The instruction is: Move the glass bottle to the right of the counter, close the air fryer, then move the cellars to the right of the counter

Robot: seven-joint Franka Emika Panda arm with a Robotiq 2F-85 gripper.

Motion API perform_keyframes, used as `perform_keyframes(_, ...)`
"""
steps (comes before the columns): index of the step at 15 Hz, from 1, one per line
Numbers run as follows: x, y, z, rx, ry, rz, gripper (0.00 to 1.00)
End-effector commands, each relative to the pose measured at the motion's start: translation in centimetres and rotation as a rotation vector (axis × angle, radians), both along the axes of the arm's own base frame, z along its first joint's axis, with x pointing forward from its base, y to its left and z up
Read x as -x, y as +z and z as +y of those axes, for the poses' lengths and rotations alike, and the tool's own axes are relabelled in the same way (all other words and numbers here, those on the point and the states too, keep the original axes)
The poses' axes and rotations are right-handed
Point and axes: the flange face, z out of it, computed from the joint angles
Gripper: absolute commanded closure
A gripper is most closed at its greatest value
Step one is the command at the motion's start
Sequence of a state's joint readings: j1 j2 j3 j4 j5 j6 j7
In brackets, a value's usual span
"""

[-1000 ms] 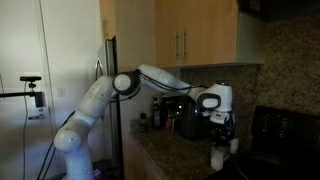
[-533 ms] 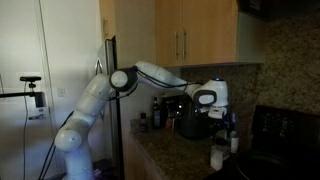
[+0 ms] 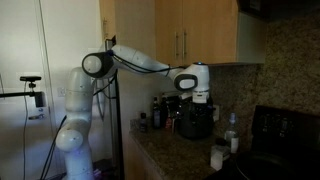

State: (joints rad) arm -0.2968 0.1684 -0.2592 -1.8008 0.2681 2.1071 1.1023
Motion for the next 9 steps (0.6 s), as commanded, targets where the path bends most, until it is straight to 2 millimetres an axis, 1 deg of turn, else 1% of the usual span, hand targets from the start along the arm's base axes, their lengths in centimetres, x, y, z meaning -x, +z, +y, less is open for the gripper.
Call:
perform_keyframes(1,5.7,1.1,5.7,-0.066,0.193,0.006,0.00)
perform_keyframes(3,8.7,2.4,7.6,-0.097,0.304,0.007,0.00)
perform_keyframes(4,5.2,1.8,5.7,-0.068,0.214,0.022,0.00)
perform_keyframes(5,6.5,2.3,6.6,-0.080,0.250,0.020,0.00)
perform_keyframes(6,7.5,2.8,7.1,-0.084,0.268,0.011,0.00)
perform_keyframes(7,8.1,3.1,7.4,-0.085,0.275,0.004,0.00)
perform_keyframes(8,6.7,1.1,11.0,-0.133,0.388,0.023,0.00)
perform_keyframes(9,7.2,1.1,14.5,-0.117,0.452,0.026,0.00)
